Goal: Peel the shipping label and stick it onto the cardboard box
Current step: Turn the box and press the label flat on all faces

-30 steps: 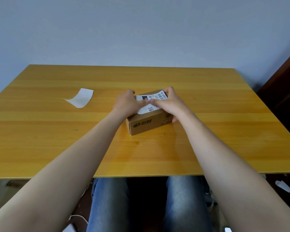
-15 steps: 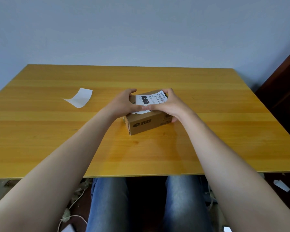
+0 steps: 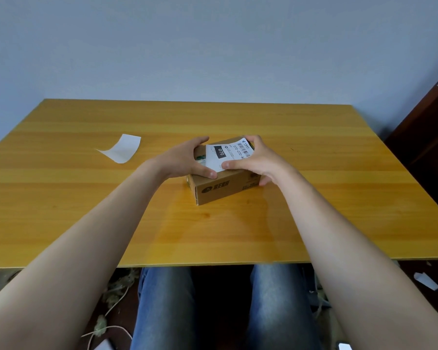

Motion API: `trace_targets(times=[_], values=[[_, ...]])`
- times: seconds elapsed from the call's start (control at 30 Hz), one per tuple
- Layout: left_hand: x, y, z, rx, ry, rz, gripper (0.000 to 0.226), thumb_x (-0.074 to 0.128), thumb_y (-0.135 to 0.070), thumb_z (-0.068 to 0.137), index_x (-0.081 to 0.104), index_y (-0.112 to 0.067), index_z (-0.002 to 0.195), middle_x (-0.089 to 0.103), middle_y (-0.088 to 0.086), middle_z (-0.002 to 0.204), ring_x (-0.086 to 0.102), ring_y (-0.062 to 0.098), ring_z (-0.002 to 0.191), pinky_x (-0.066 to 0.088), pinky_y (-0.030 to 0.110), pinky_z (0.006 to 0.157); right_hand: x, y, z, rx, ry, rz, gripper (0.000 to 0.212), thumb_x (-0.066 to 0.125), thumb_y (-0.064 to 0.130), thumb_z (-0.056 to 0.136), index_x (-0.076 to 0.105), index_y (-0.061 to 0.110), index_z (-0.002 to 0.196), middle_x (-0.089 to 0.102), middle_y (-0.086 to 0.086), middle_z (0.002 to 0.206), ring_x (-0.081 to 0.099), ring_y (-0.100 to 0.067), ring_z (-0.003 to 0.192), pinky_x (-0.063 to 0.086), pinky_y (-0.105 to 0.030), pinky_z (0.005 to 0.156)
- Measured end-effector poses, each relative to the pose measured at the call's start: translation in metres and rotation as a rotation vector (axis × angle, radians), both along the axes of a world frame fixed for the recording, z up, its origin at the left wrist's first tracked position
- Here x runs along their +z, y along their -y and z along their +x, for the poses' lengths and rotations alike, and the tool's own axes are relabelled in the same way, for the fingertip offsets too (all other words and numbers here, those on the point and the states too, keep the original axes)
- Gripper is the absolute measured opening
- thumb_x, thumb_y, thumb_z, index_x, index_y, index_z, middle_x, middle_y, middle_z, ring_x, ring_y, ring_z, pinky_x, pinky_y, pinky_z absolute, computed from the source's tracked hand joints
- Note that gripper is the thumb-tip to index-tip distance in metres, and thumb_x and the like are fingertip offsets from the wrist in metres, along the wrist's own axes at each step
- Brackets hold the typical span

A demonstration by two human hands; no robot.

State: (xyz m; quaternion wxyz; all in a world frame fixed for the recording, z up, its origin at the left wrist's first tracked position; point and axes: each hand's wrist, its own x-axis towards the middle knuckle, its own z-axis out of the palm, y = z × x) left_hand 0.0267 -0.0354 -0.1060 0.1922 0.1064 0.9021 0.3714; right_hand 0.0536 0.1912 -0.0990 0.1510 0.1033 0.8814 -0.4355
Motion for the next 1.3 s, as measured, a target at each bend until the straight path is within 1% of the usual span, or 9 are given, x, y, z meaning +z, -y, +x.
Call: trace_targets(times=[0.1,0.2,0.33,0.43,0.53,0.7,0.87,1.03,1.3], values=[[-0.002,-0.006,0.003,0.063,-0.023,0.036,0.106,0.083,-0.059,0.080,0.028,-0.027,0.166,0.045,0.001,0.161,0.050,0.021,0.137,0.044,0.038,0.112,0.000,0.002,-0.002,-0.030,0.011,-0.022,0.091,0.073,0.071,0.080,0.027,0.043,0.154,0.048,0.012,0.133,0.051,-0.025,0.115,0.055,-0.057,0.093],[-0.004,-0.017,0.007,0.173,-0.095,0.011,0.095,0.069,-0.063,0.091,0.030,-0.018,0.165,0.045,0.003,0.161,0.051,0.023,0.139,0.046,0.035,0.105,-0.003,0.004,-0.004,-0.051,-0.002,-0.023,0.076,0.063,0.069,0.090,0.029,0.041,0.152,0.050,0.011,0.128,0.053,-0.025,0.111,0.055,-0.054,0.090],[-0.005,-0.031,0.007,0.284,-0.165,-0.062,0.090,0.064,-0.063,0.094,0.034,-0.013,0.163,0.049,0.006,0.160,0.052,0.028,0.139,0.049,0.040,0.106,-0.006,0.007,-0.003,-0.053,-0.085,0.059,0.066,0.060,0.064,0.094,0.033,0.036,0.147,0.057,0.009,0.117,0.055,-0.009,0.082,0.048,-0.033,0.062],[-0.005,-0.035,0.004,0.294,-0.187,-0.152,0.092,0.064,-0.066,0.092,0.036,-0.013,0.162,0.053,0.006,0.156,0.055,0.028,0.136,0.052,0.041,0.102,-0.009,0.011,-0.003,-0.084,-0.118,0.129,0.065,0.062,0.068,0.089,0.037,0.036,0.140,0.060,0.011,0.110,0.056,-0.011,0.081,0.055,-0.038,0.070],[-0.005,-0.035,0.004,0.301,-0.201,-0.164,0.091,0.065,-0.065,0.092,0.038,-0.014,0.161,0.053,0.006,0.155,0.056,0.027,0.136,0.052,0.041,0.100,-0.010,0.012,-0.003,-0.113,-0.116,0.150,0.070,0.065,0.072,0.083,0.037,0.035,0.136,0.061,0.009,0.113,0.061,-0.022,0.097,0.059,-0.046,0.085],[-0.005,-0.032,0.005,0.279,-0.223,-0.152,0.093,0.069,-0.068,0.088,0.042,-0.014,0.159,0.058,0.004,0.151,0.060,0.024,0.130,0.052,0.035,0.093,-0.006,0.013,-0.004,-0.102,-0.062,0.154,0.090,0.072,0.077,0.075,0.036,0.024,0.139,0.060,0.003,0.122,0.060,-0.026,0.109,0.058,-0.048,0.087],[-0.007,-0.020,0.004,0.234,-0.197,-0.070,0.092,0.077,-0.058,0.087,0.043,-0.014,0.160,0.053,0.005,0.156,0.054,0.024,0.138,0.049,0.039,0.108,-0.003,0.013,-0.002,-0.093,-0.042,0.126,0.106,0.080,0.080,0.064,0.036,0.021,0.141,0.058,0.002,0.126,0.059,-0.026,0.111,0.054,-0.041,0.075],[-0.008,-0.010,0.002,0.173,-0.164,-0.001,0.096,0.083,-0.051,0.084,0.038,-0.017,0.162,0.052,0.006,0.157,0.054,0.023,0.138,0.048,0.037,0.109,-0.001,0.013,-0.001,-0.082,-0.020,0.079,0.107,0.087,0.072,0.062,0.037,0.022,0.142,0.057,0.003,0.124,0.057,-0.022,0.104,0.043,-0.033,0.059],[-0.005,0.001,0.001,0.057,-0.090,0.002,0.105,0.090,-0.045,0.078,0.033,-0.026,0.164,0.052,0.002,0.158,0.051,0.023,0.140,0.045,0.037,0.112,-0.005,0.008,-0.005,-0.048,-0.015,0.045,0.114,0.094,0.066,0.053,0.039,0.027,0.145,0.055,0.004,0.136,0.057,-0.021,0.116,0.044,-0.033,0.063]])
